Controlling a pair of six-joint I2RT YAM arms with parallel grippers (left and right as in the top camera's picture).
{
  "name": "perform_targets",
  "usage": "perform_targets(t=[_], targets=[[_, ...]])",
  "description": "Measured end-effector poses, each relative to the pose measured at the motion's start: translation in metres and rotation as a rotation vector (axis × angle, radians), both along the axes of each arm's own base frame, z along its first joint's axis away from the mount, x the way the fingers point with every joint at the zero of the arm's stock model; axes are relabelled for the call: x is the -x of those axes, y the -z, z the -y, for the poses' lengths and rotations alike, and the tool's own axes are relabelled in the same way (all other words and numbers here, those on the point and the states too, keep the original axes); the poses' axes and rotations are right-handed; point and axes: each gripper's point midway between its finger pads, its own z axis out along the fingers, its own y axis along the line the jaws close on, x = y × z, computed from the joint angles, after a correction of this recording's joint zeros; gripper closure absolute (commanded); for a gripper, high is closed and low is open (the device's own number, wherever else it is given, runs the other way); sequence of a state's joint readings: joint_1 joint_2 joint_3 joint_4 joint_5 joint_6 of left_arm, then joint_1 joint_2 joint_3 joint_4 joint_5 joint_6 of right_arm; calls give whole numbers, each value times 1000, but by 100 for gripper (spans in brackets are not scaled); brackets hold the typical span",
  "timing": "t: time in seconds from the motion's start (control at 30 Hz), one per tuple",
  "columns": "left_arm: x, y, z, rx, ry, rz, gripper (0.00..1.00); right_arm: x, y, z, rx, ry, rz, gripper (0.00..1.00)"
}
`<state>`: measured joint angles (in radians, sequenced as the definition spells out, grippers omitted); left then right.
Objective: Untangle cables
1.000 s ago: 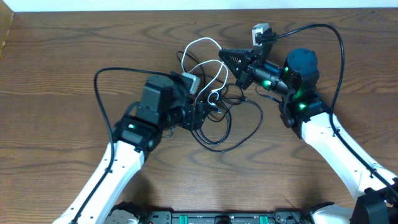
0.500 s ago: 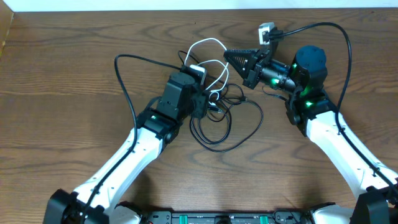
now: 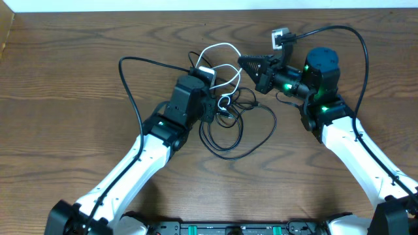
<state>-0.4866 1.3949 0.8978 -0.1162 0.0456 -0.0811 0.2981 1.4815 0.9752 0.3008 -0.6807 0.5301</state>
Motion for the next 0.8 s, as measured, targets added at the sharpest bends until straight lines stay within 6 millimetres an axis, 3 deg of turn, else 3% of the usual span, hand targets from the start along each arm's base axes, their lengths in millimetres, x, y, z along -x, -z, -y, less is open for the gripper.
perform_targets(t=[0.07, 0.23, 0.4, 0.53, 0.63, 0.8], targets=[[3, -9, -2, 8, 0, 14, 92, -4, 7, 5, 34, 35, -3, 90], [11, -38, -6, 40, -1, 73, 92, -11, 31, 17, 155, 102, -9, 55], [14, -58, -13, 89, -55, 107, 93, -9, 68, 34, 290, 171, -102, 37], [11, -61, -20, 143, -124, 90, 92, -4, 92, 38, 350, 172, -172, 36], [9, -61, -25, 185, -179, 73, 92, 2, 112, 26, 365, 119, -219, 31], [8, -61, -25, 236, -221, 50, 92, 27, 140, -18, 352, -58, -273, 21]])
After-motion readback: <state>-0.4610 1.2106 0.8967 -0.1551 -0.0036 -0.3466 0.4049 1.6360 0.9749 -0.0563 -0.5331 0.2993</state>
